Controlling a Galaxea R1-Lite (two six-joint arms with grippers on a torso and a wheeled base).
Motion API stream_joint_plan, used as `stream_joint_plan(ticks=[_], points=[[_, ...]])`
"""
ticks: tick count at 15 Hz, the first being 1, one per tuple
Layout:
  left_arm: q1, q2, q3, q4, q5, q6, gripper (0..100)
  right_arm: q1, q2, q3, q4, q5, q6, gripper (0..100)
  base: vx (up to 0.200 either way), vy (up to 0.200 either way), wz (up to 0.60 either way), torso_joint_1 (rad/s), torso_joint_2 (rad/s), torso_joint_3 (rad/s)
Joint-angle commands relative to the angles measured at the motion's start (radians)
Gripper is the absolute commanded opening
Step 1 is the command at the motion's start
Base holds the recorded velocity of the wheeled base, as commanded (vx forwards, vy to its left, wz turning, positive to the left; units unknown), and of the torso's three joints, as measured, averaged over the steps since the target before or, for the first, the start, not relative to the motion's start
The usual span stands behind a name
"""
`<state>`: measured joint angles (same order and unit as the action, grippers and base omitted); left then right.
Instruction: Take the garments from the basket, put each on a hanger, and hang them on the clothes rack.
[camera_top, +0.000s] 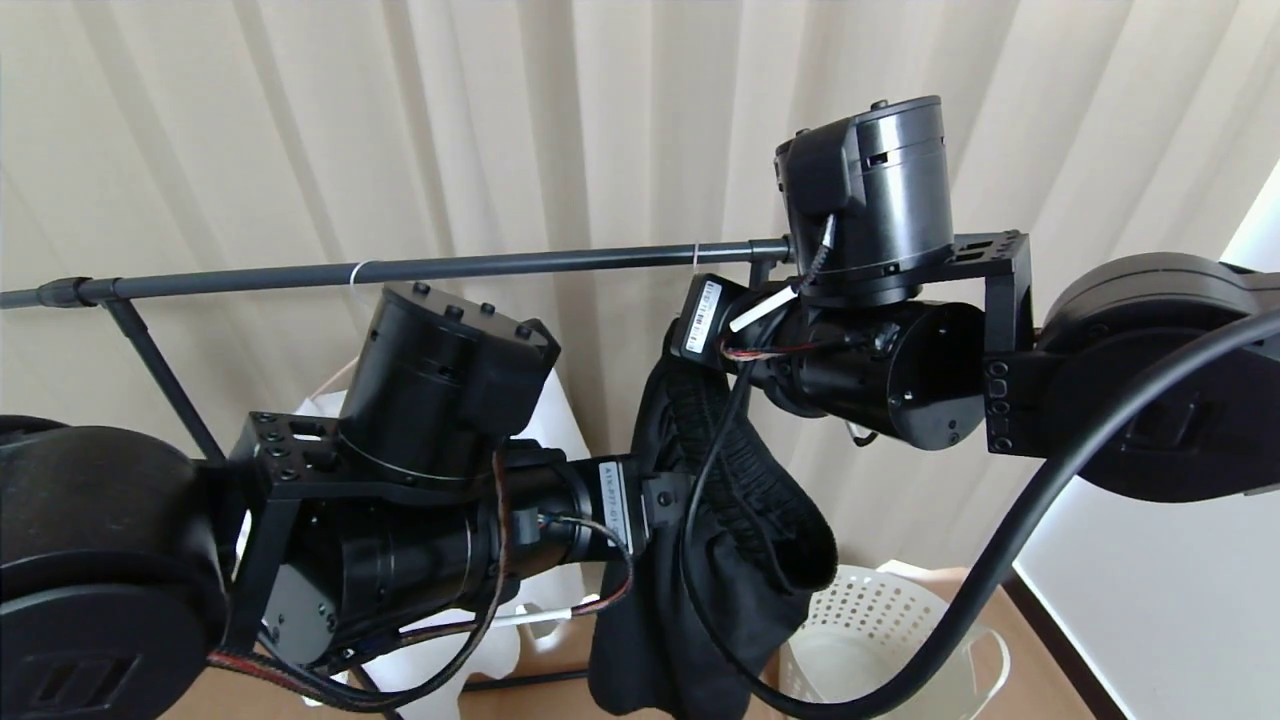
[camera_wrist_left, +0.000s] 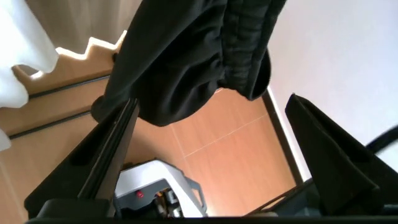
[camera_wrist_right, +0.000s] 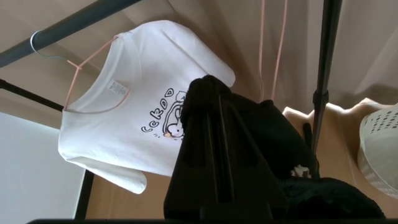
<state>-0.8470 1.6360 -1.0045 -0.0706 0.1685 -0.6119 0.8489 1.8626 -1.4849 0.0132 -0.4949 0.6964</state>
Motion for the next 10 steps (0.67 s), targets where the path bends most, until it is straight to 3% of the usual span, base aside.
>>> stream_joint_plan(ticks=[1,4,9,10], points=[[-0.009,0.048,-0.026,-0.011,0.000,-0.015,100,0.002,-0.003,0.002,0.001,-0.001,0.000,0,0.000,0.000,0.00,0.000,0.00,0.000],[-0.014,0.087,-0.062,-0.020,0.009,-0.032,100,0.004,-0.008,0.003,0.001,-0.002,0.000,0,0.000,0.000,0.00,0.000,0.00,0.000],[-0.012,0.165,-0.111,-0.020,0.151,-0.040,100,0.019,-0.031,0.015,0.001,-0.004,0.000,0,0.000,0.000,0.00,0.000,0.00,0.000],[-0.012,0.177,-0.106,-0.018,0.217,-0.032,100,0.019,-0.046,0.015,0.002,-0.004,0.000,0,0.000,0.000,0.00,0.000,0.00,0.000]])
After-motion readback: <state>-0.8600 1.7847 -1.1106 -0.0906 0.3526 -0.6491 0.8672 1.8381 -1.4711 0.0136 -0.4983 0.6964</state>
